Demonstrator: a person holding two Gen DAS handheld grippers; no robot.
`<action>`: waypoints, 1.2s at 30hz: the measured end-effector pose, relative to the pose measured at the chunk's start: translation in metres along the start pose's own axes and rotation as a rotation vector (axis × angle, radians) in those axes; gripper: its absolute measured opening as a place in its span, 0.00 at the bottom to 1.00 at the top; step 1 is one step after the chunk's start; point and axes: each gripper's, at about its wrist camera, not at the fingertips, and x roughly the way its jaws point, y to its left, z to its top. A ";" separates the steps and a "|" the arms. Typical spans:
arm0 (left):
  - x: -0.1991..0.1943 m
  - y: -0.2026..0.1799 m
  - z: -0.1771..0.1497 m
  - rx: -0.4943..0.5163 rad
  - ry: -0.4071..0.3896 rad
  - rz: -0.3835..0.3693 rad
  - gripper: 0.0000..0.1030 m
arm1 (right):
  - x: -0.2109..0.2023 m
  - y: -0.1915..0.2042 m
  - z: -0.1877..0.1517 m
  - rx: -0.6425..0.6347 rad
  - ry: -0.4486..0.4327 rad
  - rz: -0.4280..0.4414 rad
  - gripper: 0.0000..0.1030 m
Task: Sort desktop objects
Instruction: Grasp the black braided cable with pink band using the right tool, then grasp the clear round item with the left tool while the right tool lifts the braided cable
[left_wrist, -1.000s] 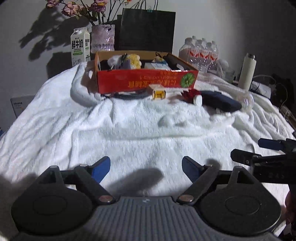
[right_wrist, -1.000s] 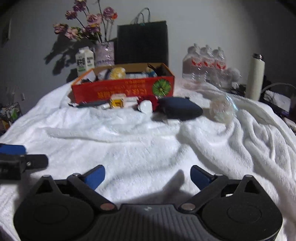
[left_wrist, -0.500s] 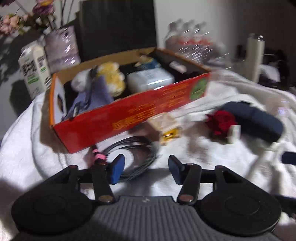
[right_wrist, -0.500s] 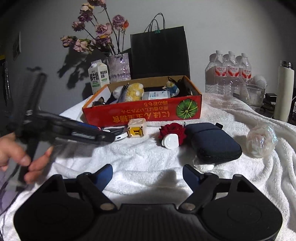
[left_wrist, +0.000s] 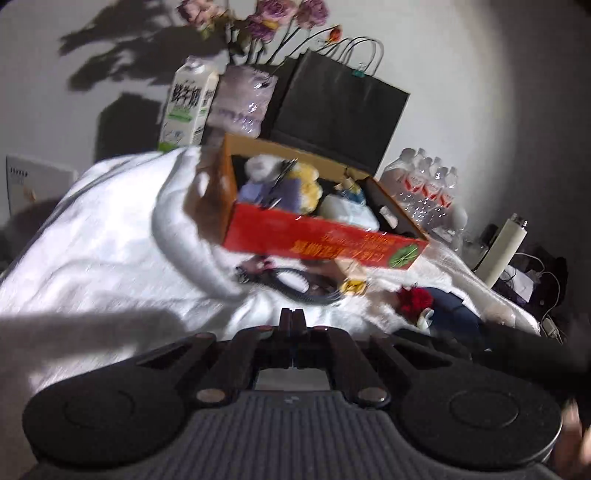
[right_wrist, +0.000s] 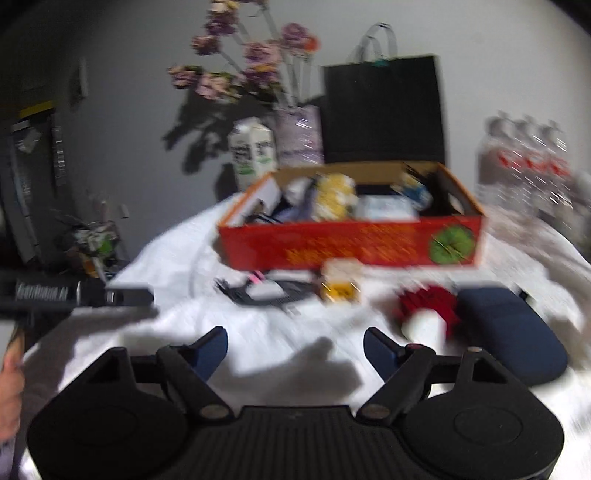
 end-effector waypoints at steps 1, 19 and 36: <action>0.006 0.004 0.001 -0.012 0.027 0.007 0.03 | 0.014 0.003 0.010 -0.008 0.004 0.036 0.78; 0.020 0.047 0.018 -0.115 0.049 0.121 0.31 | 0.069 0.031 0.017 -0.045 0.196 0.100 0.03; 0.142 -0.024 0.043 0.112 0.259 -0.068 0.51 | -0.035 0.001 -0.032 0.042 0.161 0.056 0.18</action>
